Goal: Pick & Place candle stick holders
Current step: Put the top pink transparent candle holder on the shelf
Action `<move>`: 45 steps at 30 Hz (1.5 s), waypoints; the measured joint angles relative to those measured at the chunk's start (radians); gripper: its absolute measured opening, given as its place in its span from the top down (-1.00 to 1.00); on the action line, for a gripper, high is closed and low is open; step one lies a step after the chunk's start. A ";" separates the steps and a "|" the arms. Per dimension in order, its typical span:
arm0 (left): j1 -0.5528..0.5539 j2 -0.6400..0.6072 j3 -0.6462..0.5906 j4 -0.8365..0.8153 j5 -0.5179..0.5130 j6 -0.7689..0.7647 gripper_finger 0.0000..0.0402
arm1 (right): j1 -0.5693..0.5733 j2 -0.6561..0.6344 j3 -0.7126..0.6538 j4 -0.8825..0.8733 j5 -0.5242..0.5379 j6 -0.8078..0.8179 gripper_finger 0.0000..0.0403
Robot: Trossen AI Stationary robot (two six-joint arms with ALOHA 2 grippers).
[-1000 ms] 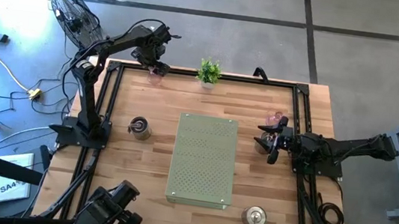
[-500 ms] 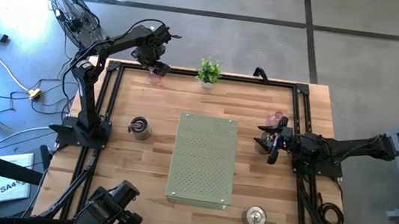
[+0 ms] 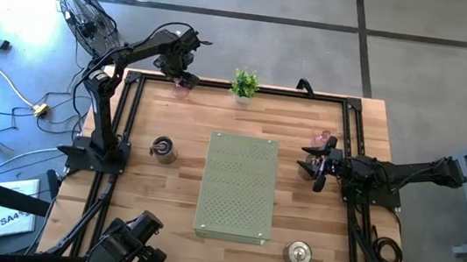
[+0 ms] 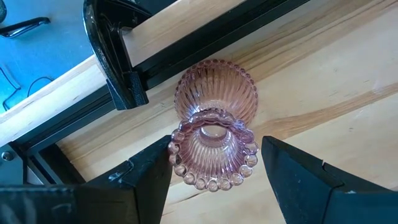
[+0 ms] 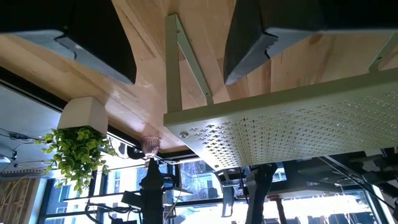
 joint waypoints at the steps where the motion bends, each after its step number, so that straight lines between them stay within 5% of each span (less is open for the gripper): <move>1: 0.000 0.000 0.000 0.000 0.000 0.000 -0.18 | 0.000 0.000 0.000 0.000 0.000 0.000 -0.17; 32: 0.000 0.000 0.000 0.007 -0.024 0.000 -0.17 | 0.000 0.000 0.000 -0.005 0.000 0.000 -0.17; 40: 0.000 0.000 0.000 0.009 -0.025 0.000 0.17 | 0.000 0.000 0.000 -0.005 0.000 0.000 -0.17; 45: 0.000 0.000 0.000 0.014 -0.026 0.006 0.18 | 0.000 0.000 0.000 -0.005 0.000 0.000 -0.17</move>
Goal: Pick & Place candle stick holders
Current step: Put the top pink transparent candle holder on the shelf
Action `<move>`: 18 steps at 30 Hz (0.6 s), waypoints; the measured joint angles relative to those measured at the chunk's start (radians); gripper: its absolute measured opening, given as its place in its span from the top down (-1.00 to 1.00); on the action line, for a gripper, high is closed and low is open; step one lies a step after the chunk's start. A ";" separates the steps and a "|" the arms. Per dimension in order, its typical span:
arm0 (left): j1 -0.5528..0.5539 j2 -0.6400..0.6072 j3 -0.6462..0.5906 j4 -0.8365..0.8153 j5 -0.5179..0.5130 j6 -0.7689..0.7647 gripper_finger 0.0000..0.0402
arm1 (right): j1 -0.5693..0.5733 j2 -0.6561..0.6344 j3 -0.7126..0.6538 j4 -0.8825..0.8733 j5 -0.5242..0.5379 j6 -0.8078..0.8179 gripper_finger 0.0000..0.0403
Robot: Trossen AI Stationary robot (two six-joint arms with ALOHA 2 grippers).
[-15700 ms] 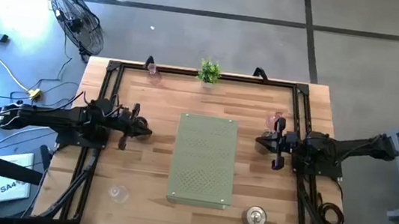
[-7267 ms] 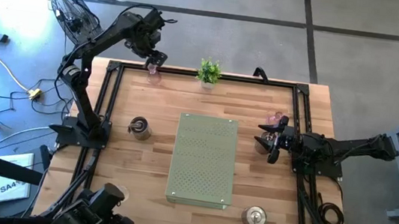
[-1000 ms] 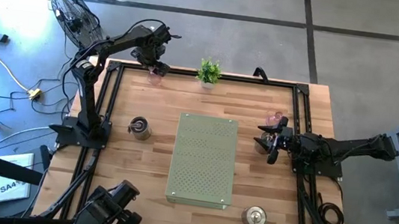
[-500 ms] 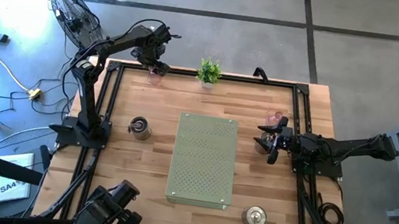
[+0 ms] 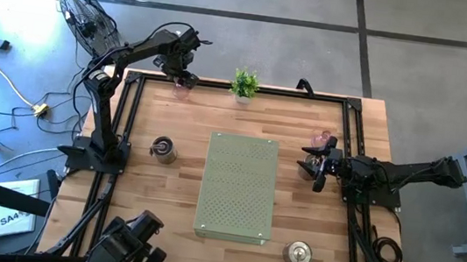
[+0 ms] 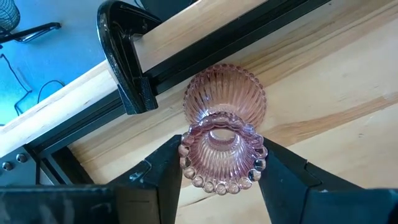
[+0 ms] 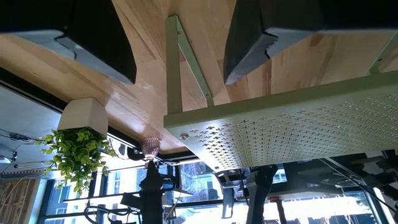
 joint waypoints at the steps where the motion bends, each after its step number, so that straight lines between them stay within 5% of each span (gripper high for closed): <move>1: 0.000 0.000 0.000 0.000 0.000 0.001 0.18 | 0.000 0.000 0.000 0.000 0.000 0.000 -0.17; 18: 0.000 0.000 0.000 0.001 -0.001 0.002 0.18 | 0.000 0.000 0.000 -0.005 0.000 0.000 -0.17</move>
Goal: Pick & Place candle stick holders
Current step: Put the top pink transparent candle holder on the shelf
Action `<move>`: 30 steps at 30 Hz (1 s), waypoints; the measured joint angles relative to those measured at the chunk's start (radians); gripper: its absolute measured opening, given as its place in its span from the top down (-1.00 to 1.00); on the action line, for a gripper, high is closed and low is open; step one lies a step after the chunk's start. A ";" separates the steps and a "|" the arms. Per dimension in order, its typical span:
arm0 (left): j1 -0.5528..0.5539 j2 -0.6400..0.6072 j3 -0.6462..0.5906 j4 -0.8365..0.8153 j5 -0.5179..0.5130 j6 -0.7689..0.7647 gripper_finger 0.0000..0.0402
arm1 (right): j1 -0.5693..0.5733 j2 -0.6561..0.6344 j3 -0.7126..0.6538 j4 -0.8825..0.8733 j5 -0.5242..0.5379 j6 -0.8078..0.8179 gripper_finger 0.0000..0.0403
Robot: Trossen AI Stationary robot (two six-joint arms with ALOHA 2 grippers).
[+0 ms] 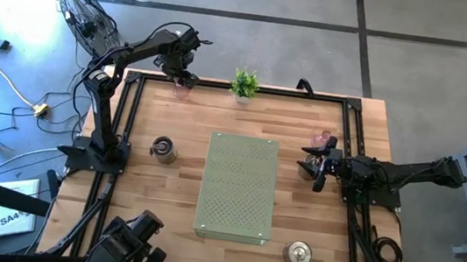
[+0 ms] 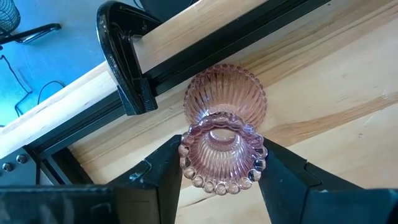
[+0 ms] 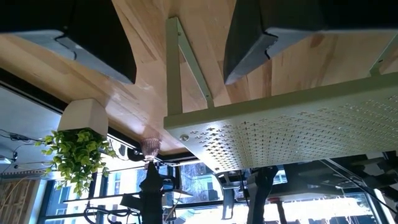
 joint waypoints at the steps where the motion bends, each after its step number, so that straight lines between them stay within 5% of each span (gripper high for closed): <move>1: 0.000 0.000 0.000 0.000 0.000 0.001 0.18 | 0.000 0.000 0.000 0.000 0.000 0.000 -0.17; 30: 0.000 0.000 0.000 0.000 0.026 -0.003 0.18 | 0.000 0.000 0.000 -0.001 0.026 0.019 -0.17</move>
